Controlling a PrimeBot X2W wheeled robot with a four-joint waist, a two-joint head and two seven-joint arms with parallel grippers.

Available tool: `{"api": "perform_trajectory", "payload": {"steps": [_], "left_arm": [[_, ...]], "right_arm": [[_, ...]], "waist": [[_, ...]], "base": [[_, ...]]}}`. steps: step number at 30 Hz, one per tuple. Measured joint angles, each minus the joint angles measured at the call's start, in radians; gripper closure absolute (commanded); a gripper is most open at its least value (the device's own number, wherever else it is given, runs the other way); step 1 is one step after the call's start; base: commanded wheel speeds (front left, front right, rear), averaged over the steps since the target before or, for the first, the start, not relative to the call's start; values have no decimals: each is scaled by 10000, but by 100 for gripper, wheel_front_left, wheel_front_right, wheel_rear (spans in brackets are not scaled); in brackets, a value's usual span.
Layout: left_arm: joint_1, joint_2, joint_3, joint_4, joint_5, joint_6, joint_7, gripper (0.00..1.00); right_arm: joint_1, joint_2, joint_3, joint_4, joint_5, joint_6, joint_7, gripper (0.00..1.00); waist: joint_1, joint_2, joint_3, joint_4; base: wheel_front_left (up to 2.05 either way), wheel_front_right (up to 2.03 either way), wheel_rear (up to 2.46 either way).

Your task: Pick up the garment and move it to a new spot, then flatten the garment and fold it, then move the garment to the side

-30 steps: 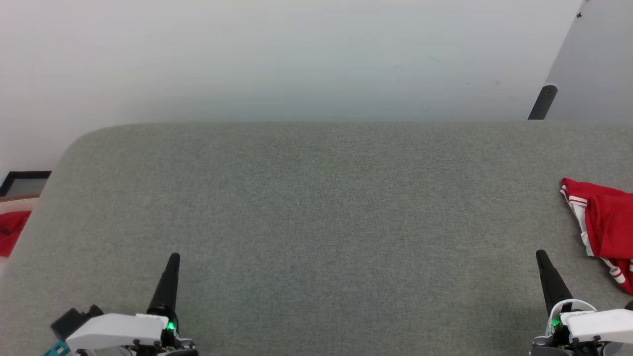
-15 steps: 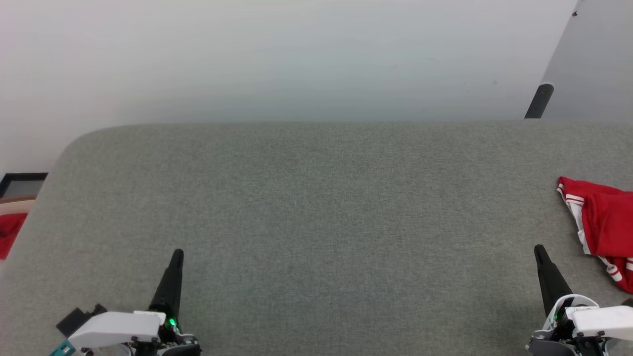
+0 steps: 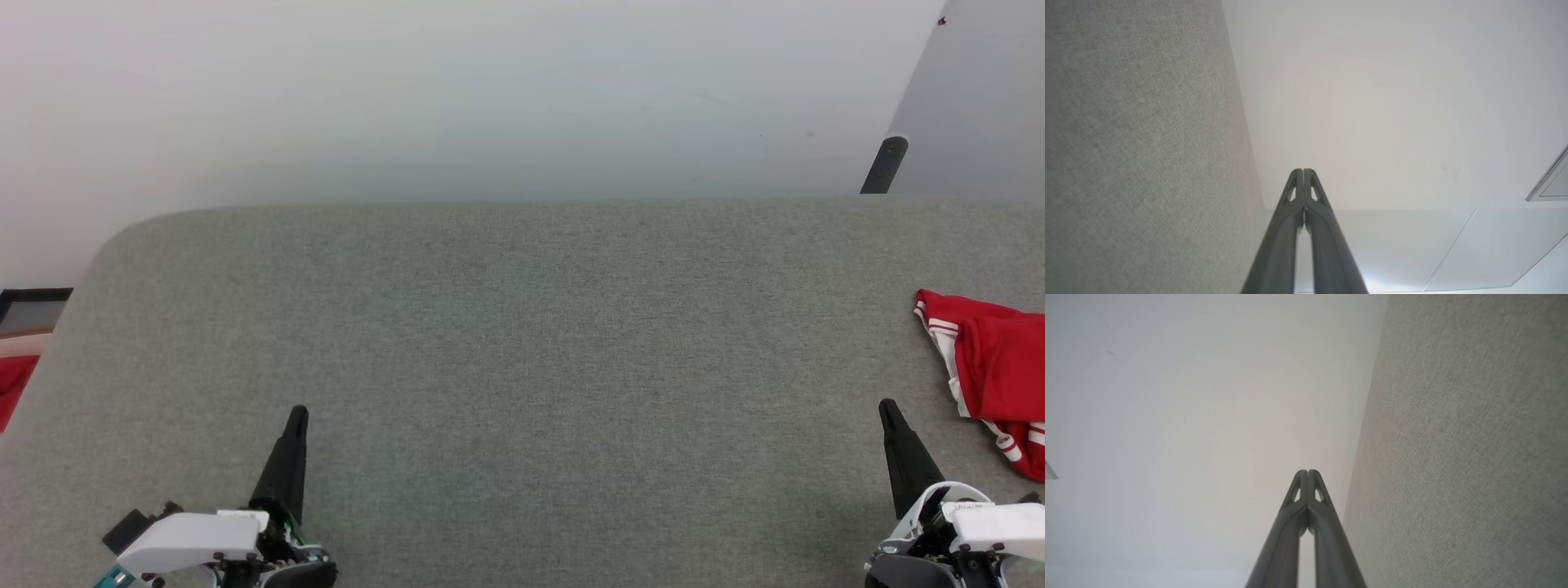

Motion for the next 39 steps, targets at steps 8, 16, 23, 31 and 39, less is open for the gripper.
{"api": "perform_trajectory", "payload": {"steps": [8,16,23,31,39], "left_arm": [[-14,-29,10,2,-82,0,10,100],[-15,-31,12,2,-82,0,10,100],[-15,-31,12,2,-82,0,10,100],[-16,-31,10,2,-82,0,8,100],[-16,-31,8,2,-82,0,8,100]], "right_arm": [[-86,10,-4,8,115,0,23,100],[-86,12,-6,8,115,0,23,100],[-86,12,-6,8,115,0,23,100],[-86,13,-6,8,115,0,23,100],[-86,13,-6,8,115,-2,23,100]], "waist": [[0,1,1,-8],[0,1,1,-8],[0,0,1,-8],[0,0,1,-8],[0,0,1,-8]], "base": [[0,0,0],[0,0,0],[0,0,0],[0,0,0],[0,0,0]]}}
